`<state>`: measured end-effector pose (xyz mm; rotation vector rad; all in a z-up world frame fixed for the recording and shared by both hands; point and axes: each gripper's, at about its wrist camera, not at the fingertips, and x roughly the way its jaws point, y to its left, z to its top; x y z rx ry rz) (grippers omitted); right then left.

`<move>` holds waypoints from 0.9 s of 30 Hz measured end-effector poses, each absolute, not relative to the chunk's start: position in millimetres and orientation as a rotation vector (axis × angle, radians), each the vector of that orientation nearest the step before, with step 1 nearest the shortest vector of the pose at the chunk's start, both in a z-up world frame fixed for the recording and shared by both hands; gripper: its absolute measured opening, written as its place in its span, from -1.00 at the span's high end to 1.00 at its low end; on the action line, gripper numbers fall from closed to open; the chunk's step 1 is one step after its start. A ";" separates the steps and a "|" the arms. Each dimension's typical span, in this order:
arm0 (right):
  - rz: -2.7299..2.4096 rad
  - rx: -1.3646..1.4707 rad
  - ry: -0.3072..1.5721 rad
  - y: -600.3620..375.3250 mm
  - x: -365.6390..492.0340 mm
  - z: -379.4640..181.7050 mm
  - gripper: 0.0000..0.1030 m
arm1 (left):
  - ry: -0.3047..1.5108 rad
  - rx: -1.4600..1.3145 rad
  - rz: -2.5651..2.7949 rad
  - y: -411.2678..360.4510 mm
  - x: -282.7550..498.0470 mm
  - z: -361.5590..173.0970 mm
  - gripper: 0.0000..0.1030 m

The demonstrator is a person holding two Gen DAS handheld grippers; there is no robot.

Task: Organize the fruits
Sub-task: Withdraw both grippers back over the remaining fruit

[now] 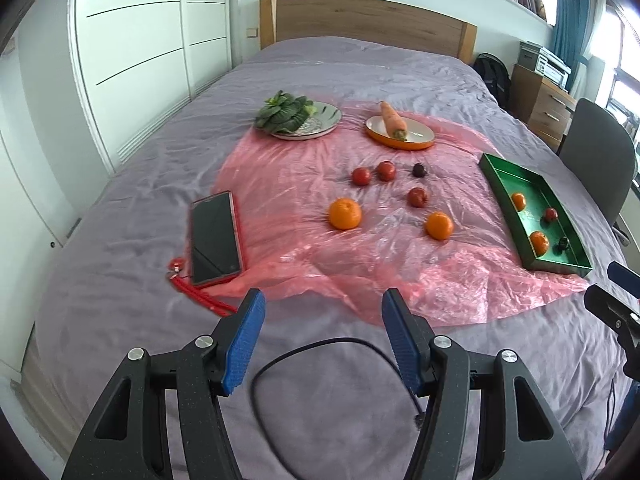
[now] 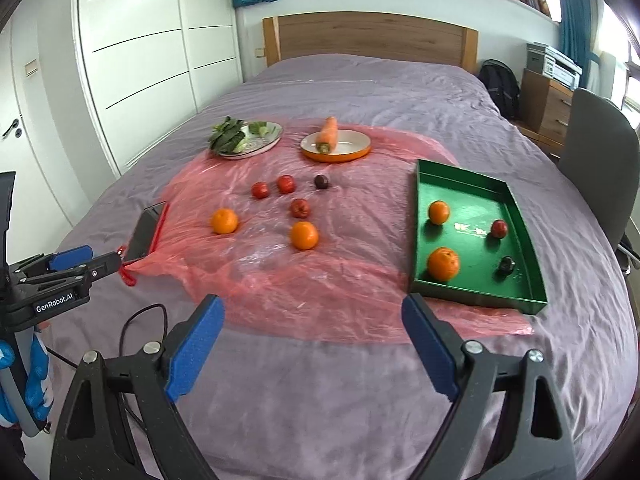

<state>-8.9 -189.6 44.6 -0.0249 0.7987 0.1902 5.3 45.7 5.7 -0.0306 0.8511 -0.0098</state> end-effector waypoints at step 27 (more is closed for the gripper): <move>0.205 0.010 0.909 -154.3 90.5 -33.8 -1.00 | 0.975 -0.080 -0.075 65.6 126.4 -74.6 -0.07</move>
